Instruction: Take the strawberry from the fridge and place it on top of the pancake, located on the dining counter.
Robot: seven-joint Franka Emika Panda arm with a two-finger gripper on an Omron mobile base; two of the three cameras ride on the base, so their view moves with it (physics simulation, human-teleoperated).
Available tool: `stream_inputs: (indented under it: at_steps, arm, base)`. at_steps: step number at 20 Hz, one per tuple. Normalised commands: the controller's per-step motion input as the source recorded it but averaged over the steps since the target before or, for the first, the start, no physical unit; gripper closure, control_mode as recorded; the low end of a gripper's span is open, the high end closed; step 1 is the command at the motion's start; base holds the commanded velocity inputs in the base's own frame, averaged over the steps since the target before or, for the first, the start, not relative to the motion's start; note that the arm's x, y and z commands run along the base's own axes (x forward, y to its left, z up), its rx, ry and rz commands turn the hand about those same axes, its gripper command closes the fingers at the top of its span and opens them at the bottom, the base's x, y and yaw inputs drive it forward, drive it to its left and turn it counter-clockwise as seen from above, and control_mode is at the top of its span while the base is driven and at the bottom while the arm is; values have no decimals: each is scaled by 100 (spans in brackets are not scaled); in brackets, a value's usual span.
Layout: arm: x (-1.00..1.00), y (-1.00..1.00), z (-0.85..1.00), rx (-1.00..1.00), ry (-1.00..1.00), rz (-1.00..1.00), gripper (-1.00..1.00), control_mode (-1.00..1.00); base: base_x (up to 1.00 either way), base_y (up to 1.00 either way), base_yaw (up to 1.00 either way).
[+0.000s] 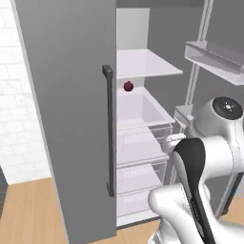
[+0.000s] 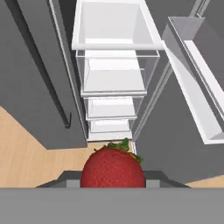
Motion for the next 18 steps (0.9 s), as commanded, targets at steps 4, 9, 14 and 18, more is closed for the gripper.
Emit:
stream_inputs:
  at_steps: [4, 9, 14, 18]
  arm:
    - [0, 0, 0, 0, 0, 0, 100, 100]
    - [0, 0, 0, 0, 0, 0, 100, 100]
    - [0, 0, 0, 0, 0, 0, 100, 100]
    - [0, 0, 0, 0, 0, 0, 100, 100]
  base:
    - [-100, 16, -37]
    - [-94, -3, -64]
    - [-46, -41, -67]
    - [-17, -97, -57]
